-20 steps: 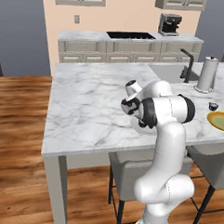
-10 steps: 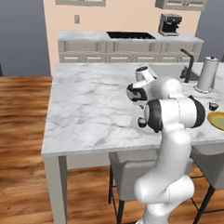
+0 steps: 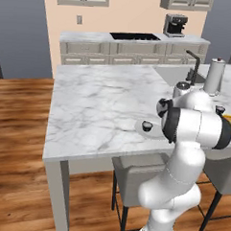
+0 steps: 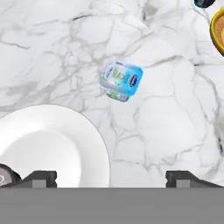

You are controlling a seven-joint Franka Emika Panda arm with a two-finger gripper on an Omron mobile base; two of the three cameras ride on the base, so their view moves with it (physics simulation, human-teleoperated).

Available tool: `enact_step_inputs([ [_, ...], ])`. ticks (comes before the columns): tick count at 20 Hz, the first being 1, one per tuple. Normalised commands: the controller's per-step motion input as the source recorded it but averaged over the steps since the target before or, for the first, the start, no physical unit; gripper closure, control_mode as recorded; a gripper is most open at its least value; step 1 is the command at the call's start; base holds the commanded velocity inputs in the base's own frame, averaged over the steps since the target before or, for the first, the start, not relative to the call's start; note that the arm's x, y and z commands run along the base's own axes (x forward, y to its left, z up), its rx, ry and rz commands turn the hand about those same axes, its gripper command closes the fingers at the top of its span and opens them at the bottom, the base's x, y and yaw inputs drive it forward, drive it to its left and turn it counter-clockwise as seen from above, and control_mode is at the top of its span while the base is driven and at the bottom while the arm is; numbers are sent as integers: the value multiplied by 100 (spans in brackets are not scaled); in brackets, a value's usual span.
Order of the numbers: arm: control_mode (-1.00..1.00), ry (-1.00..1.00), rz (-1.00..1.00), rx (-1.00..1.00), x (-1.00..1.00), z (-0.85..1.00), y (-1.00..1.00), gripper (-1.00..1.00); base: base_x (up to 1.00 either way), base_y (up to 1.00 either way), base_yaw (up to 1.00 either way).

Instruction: Place two yogurt containers on each plate.

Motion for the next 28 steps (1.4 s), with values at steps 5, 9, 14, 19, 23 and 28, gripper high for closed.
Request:
enact_step_inputs([
  [5,-100,-3,-4,28,21,2,-97,-100,0,0,0],
  [9,-100,1,0,10,24,8,-26,-100,0,0,0],
  [14,-100,9,0,17,64,15,-31,-100,0,0,0],
  [19,-100,12,0,4,43,-4,-2,-100,0,0,0],
  [23,-100,11,0,-5,47,-45,6,-100,0,0,0],
  [28,-100,7,0,0,40,-44,11,-100,0,0,0],
])
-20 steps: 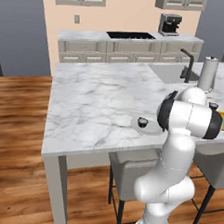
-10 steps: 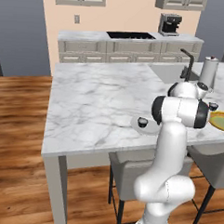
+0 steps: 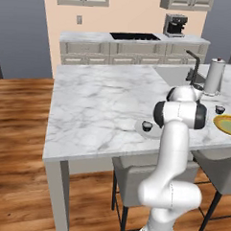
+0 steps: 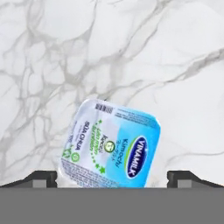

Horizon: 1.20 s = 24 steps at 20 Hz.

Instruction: Place two yogurt containers on each plate.

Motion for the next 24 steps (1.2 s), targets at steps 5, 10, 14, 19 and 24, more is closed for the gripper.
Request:
enact_step_inputs([
  [5,-100,1,0,-2,7,-42,0,100,0,0,0],
  [10,-100,0,-1,1,-1,9,1,100,0,0,0],
  [14,-100,5,-1,7,-50,86,55,100,0,0,0],
  [19,-100,7,2,15,-35,19,100,100,0,0,0],
  [24,-100,0,1,5,3,-32,26,100,0,0,0],
])
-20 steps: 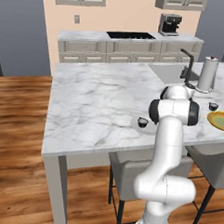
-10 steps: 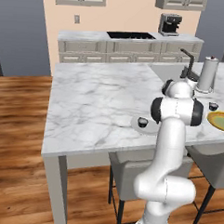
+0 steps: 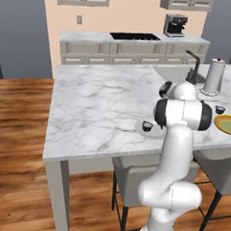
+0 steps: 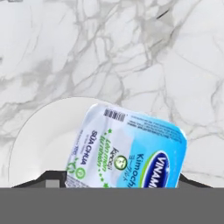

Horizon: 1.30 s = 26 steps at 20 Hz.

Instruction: Place two yogurt containers on each plate.

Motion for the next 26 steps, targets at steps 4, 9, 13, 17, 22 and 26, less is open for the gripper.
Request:
enact_step_inputs([
  [4,-100,0,0,4,3,-38,39,100,0,0,0],
  [9,-100,0,0,1,11,-16,35,100,0,0,0],
  [13,-100,0,0,0,4,-4,2,-100,0,0,0],
  [17,-100,0,0,0,0,49,3,-100,0,0,0],
  [22,-100,-2,0,-1,-1,29,4,-100,0,0,0],
  [26,-100,-6,0,-1,-17,2,0,-100,0,0,0],
])
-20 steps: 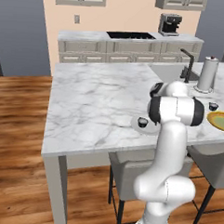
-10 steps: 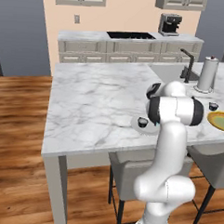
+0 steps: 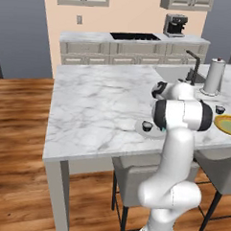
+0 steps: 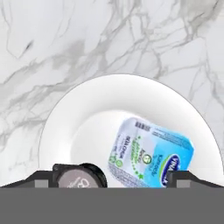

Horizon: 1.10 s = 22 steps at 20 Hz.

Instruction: Place two yogurt containers on each plate.

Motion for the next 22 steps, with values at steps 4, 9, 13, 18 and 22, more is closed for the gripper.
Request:
enact_step_inputs([
  [4,-100,-11,3,-5,-98,35,45,-100,0,0,0],
  [9,-100,-14,15,-26,-78,18,62,-100,0,0,0],
  [13,-100,-18,3,-18,-70,7,34,-100,0,0,0],
  [18,100,-4,0,-4,-19,0,2,-100,-20,0,0],
  [22,100,0,0,0,0,0,0,-100,-100,-39,-1],
])
